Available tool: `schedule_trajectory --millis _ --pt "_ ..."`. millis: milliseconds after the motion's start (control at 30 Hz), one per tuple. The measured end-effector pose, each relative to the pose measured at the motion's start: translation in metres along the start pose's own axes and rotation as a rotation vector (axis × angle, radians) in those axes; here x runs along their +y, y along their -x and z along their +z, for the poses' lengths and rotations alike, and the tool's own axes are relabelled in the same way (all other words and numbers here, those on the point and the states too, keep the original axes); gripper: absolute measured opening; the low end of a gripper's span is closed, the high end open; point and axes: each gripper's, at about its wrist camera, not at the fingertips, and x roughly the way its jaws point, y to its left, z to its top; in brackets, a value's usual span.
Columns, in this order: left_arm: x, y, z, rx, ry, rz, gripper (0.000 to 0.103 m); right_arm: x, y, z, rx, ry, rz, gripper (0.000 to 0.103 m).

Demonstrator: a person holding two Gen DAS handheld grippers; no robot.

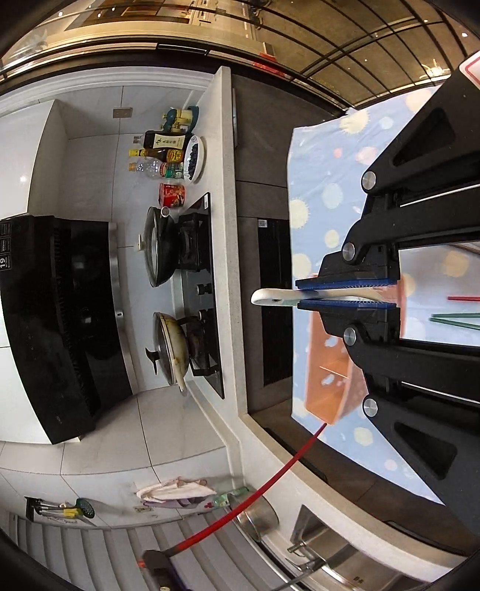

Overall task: Organize utensils
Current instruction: 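Lower the chopstick into the pink holder and open the left tool while the right tool drops the spoon in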

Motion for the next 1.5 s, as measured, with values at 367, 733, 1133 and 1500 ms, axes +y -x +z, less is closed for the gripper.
schedule_trajectory --millis 367,733,1133,1500 --pt "0.008 -0.087 -0.013 0.104 0.015 0.007 0.007 -0.005 -0.086 0.000 0.112 -0.027 0.008 0.005" --pt "0.016 -0.123 -0.046 0.192 0.040 0.007 0.007 -0.006 -0.126 -0.029 0.193 -0.023 -0.010 0.005" --pt "0.012 -0.085 0.000 0.055 0.027 -0.016 0.007 -0.003 -0.113 -0.014 0.142 -0.019 0.007 0.005" --pt "0.014 -0.120 -0.013 0.121 0.038 0.006 0.007 -0.007 -0.131 -0.028 0.192 -0.015 -0.008 0.005"
